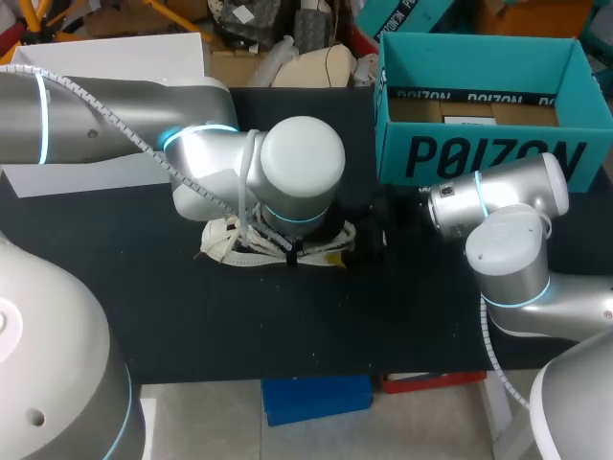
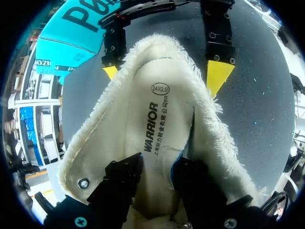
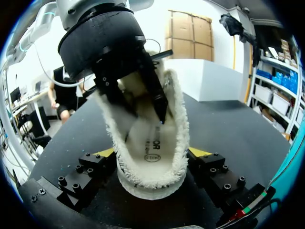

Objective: Take the shoe out of the shoebox, open the shoe tongue, remove and reinsert the insole, then place the shoe into the shoebox

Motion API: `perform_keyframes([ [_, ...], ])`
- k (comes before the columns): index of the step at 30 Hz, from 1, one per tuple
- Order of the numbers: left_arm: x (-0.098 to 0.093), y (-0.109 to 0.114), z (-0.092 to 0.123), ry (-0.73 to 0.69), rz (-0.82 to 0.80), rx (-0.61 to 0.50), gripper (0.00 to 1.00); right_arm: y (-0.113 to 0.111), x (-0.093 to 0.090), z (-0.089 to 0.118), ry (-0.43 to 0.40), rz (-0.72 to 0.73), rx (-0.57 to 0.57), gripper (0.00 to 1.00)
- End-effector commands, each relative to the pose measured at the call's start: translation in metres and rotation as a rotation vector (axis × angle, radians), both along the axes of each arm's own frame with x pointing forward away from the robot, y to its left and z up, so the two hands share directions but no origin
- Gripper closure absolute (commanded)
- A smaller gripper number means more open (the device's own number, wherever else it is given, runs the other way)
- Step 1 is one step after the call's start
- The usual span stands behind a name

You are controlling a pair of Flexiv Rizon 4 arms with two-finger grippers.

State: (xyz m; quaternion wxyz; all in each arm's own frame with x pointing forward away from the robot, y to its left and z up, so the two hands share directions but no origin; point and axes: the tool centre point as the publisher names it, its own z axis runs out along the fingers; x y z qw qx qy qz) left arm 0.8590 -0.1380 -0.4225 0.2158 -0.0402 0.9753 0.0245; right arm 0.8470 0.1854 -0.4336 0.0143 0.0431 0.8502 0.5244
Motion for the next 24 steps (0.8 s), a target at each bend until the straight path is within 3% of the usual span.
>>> perform_keyframes([
  [1,0.01,0.017,-0.011,-0.124,-0.005,-0.059,0.61,-0.001,0.0,0.0,0.002,0.0,-0.001,1.0],
  [5,0.015,0.017,-0.007,-0.166,-0.011,-0.069,0.62,-0.001,0.0,0.0,0.002,0.0,-0.001,1.0],
  [15,0.015,0.014,-0.022,-0.23,0.031,-0.082,0.73,-0.001,0.0,0.0,0.002,0.0,-0.001,1.0],
  [24,0.015,0.009,-0.019,-0.235,0.052,-0.098,0.72,-0.001,0.0,0.0,0.002,0.0,-0.001,1.0],
])
